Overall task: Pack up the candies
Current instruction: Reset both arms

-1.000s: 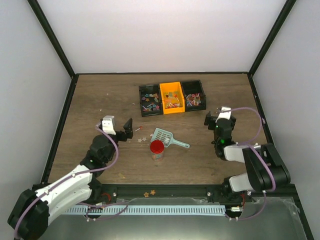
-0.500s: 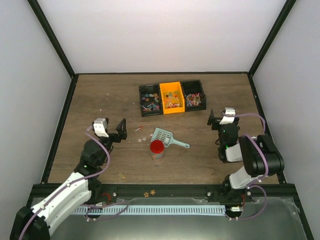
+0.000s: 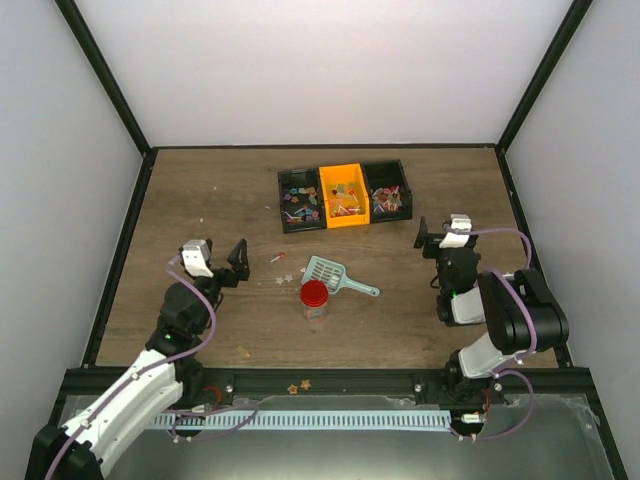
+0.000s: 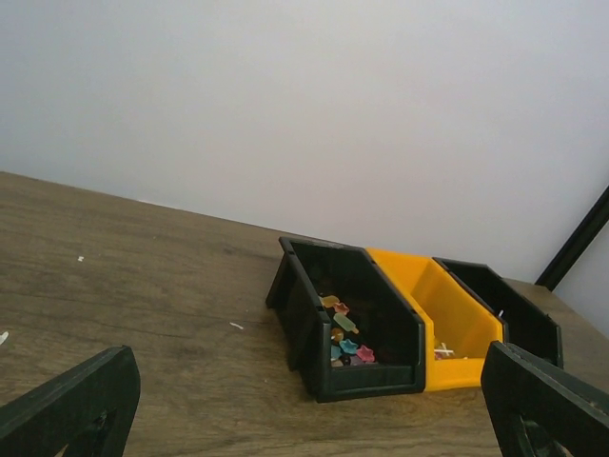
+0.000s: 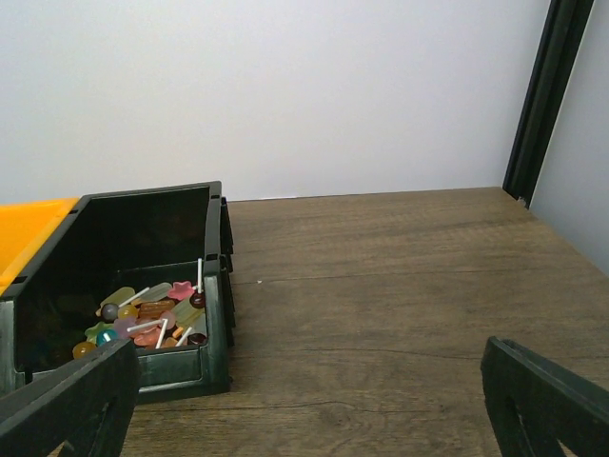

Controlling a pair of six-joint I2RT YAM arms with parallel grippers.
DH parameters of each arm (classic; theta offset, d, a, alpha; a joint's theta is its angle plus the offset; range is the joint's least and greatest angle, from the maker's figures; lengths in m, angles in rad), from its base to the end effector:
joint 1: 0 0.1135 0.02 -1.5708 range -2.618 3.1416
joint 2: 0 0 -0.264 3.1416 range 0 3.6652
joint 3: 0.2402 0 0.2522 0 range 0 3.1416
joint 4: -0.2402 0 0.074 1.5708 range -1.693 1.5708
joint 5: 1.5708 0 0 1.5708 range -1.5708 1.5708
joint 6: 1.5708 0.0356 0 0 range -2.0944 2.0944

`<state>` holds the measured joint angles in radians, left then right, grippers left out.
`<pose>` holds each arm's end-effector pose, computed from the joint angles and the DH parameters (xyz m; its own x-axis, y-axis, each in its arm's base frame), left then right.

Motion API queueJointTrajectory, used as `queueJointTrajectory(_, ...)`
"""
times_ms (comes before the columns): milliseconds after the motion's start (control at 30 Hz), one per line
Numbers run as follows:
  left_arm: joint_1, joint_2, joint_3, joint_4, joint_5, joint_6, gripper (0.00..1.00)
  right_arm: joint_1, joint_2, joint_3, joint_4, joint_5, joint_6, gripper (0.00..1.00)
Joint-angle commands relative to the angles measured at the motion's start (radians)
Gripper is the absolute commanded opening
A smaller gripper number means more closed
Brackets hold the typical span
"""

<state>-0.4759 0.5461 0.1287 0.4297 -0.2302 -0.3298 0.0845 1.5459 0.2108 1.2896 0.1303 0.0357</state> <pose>0.1382 -0.0621 0.2075 -0.0684 -0.3194 -0.9451 0.2337 0.9159 -0.3265 0.2377 0.0155 0.1483 -0.0437 0.0318 -0.9985 0.0472 0.9984 0.0298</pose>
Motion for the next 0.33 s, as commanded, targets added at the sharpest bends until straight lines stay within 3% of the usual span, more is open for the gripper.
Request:
queueJointTrajectory(0,0.013,0.005,-0.011,0.002,0.012,-0.001,1.00,-0.008,-0.001,-0.006,0.053,-0.001,-0.009,1.00)
queueJointTrajectory(300,0.027,-0.002,-0.028,0.004,0.016,-0.002,1.00,-0.008,-0.003,-0.003,0.040,-0.004,-0.008,1.00)
